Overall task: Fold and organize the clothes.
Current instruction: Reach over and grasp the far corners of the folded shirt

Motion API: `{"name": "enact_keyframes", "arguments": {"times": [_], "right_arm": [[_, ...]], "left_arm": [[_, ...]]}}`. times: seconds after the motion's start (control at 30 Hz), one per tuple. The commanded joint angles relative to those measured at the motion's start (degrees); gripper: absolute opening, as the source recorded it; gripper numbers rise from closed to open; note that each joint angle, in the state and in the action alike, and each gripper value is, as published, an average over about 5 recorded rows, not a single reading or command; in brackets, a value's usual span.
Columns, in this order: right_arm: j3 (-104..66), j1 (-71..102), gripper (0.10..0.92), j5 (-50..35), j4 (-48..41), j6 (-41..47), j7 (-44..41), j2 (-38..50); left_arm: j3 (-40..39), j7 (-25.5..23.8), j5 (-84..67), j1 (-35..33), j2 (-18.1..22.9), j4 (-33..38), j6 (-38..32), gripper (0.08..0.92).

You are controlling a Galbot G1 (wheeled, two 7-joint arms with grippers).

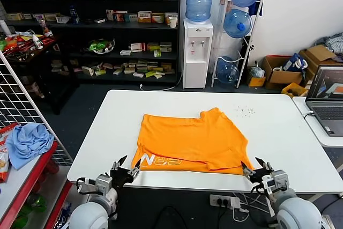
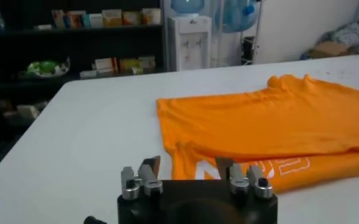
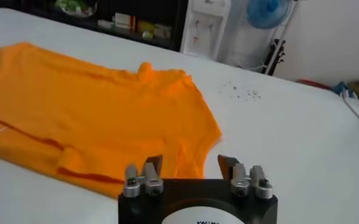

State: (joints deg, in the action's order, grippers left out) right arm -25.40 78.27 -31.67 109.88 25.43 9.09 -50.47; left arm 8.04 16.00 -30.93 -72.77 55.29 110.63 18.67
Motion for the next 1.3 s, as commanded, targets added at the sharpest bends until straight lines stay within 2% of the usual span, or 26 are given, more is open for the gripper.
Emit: {"name": "enact_keyframes", "arguments": {"times": [0.03,0.2,0.43,0.57,0.87,1.0,1.2,1.3], "right_arm": [[2.3,-12.5,0.779,-4.4,-9.2,-5.8,-2.0,0.5],[7.4,-25.9,0.821,-7.0,-20.3,-3.8,-4.8,-0.9],[13.4,-41.4,0.823,-7.7,-35.2,0.7,-8.4,-6.2],[15.0,-46.0,0.823,-5.0,-43.1,-0.3,-11.1,-10.1],[15.1,-51.4,0.823,1.9,-58.0,-4.9,-15.7,-17.8],[15.0,-52.4,0.823,3.6,-61.6,-5.5,-16.7,-19.4],[15.2,-53.3,0.82,5.7,-65.4,-6.4,-18.7,-20.8],[15.0,-53.5,0.78,6.6,-66.4,-6.7,-19.2,-21.7]], "left_arm": [[-2.6,-1.4,0.0,14.0,1.9,-8.3,-2.7,0.722],[-7.6,-2.4,-2.5,25.8,4.0,-19.5,-4.4,0.815],[-12.7,-3.2,-5.2,38.4,9.7,-35.0,-4.3,0.823],[-13.9,-4.1,-5.1,43.2,13.4,-44.0,-4.0,0.823],[-12.2,-6.2,0.5,46.6,21.4,-56.8,-6.2,0.823],[-11.3,-6.8,2.0,47.3,23.1,-61.4,-6.9,0.823],[-11.0,-7.8,3.8,47.7,24.0,-64.5,-6.5,0.823],[-11.0,-8.7,4.4,47.9,24.2,-65.8,-5.7,0.823]]}}
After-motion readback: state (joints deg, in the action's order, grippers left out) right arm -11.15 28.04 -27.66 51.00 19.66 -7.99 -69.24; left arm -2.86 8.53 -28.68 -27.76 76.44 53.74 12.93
